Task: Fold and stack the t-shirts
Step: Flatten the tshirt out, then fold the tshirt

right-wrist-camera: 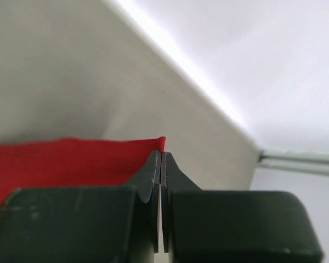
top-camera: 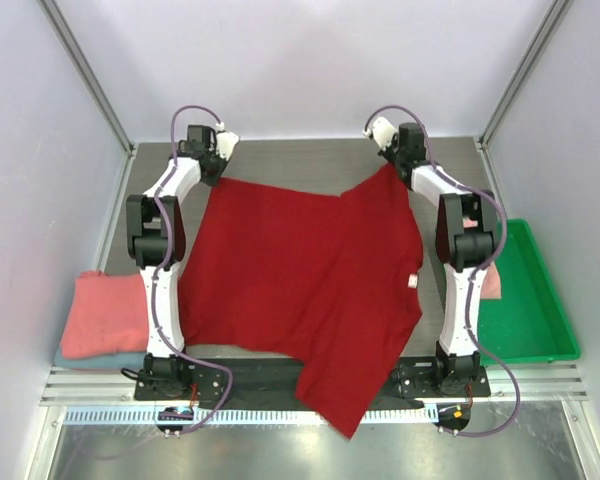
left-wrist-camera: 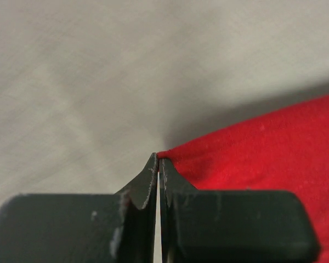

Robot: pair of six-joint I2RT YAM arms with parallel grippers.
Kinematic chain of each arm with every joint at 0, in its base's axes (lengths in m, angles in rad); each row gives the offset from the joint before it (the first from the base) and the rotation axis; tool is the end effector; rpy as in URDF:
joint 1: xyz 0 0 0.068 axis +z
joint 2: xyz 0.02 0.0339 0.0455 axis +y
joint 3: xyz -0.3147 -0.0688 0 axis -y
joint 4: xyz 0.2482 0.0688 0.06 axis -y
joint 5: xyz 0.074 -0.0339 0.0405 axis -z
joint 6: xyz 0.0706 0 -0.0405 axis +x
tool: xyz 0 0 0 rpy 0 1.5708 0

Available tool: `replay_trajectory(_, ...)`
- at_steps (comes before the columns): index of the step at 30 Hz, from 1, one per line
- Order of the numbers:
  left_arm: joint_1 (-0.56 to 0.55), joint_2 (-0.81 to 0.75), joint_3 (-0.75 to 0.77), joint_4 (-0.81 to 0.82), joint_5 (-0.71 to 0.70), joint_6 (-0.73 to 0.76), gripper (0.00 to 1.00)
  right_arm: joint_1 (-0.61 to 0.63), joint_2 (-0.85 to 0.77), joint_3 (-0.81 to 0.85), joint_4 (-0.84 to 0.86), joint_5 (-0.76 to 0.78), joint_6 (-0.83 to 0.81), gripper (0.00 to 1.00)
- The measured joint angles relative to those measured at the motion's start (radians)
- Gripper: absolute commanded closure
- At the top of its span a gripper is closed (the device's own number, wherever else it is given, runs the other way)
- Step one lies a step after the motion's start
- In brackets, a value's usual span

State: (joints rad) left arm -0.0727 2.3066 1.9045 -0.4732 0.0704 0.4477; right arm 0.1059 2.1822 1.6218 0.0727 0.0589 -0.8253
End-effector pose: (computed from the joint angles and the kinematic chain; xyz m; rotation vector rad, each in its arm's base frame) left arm 0.5738 -0.0468 0.1940 0.6591 2.3543 0.0806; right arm 0.5676 0.0562 0.2224 -0.9078 1.8894 -0.5016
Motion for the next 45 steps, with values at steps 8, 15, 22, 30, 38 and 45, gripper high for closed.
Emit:
replay_trajectory(8, 0.023, 0.109, 0.164, 0.086, -0.087, -0.022, 1.0, 0.003, 0.303, 0.492, -0.063, 0.082, 0.07, 0.99)
replay_trajectory(15, 0.022, 0.184, 0.229, 0.107, -0.12, -0.023, 1.0, 0.009, 0.391, 0.562, -0.115, 0.104, 0.091, 0.99)
replay_trajectory(22, 0.022, 0.186, 0.254, 0.11, -0.11, -0.027, 1.0, 0.01, 0.394, 0.562, -0.126, 0.108, 0.099, 0.99)
replay_trajectory(30, 0.023, 0.123, 0.25, 0.088, -0.054, -0.029, 1.0, 0.007, 0.321, 0.509, -0.134, 0.107, 0.099, 0.99)
replay_trajectory(38, 0.023, -0.029, 0.162, 0.087, -0.02, -0.017, 1.0, -0.007, 0.121, 0.373, -0.14, 0.105, 0.099, 0.99)
replay_trajectory(45, 0.023, -0.146, 0.034, 0.087, -0.004, 0.016, 1.0, -0.012, -0.051, 0.188, -0.134, 0.097, 0.099, 0.99)
